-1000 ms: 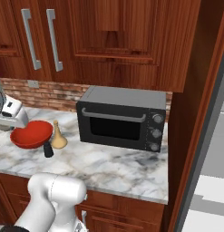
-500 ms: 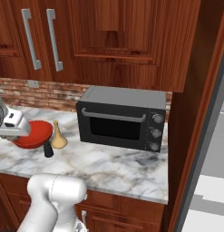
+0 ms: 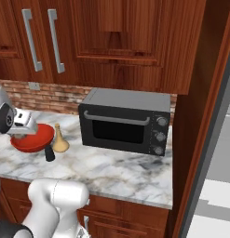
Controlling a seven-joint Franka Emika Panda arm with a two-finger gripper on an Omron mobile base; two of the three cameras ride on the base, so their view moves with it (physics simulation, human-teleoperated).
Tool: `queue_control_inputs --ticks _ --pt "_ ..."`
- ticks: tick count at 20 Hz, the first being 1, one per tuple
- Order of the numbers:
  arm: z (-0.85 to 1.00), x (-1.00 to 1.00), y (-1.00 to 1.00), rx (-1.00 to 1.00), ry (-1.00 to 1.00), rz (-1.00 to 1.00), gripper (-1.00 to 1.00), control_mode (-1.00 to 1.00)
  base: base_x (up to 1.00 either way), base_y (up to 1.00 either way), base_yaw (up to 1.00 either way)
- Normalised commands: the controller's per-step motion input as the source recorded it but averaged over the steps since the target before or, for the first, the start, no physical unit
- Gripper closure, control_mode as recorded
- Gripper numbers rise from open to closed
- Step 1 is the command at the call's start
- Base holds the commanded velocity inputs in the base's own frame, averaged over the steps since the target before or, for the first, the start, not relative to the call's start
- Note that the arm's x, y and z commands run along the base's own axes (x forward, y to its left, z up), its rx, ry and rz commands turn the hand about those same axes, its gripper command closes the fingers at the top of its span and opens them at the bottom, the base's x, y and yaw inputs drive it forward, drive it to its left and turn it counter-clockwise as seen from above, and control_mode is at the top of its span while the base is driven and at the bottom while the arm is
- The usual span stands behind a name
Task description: Retrieve the bottle and the shaker from the cabinet and place them next to the mixing bowl on the counter. Then add garlic from the fridge to the mixing bowl.
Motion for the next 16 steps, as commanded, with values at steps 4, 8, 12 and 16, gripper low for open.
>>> queue_control_inputs --ticks 4,8,12,16 --pt "-0.10 0.46 0.47 0.00 0.01 0.05 1.00 -1.00 0.00 0.00 0.00" --pt "-0.31 0.44 0.53 0.00 0.00 0.05 1.00 -1.00 0.00 0.00 0.00" --pt "-0.29 0.29 0.27 -0.01 0.00 0.02 1.00 -1.00 0.00 0.00 0.00" --pt "-0.35 0.25 0.03 -0.03 0.00 0.00 1.00 -1.00 0.00 0.00 0.00"
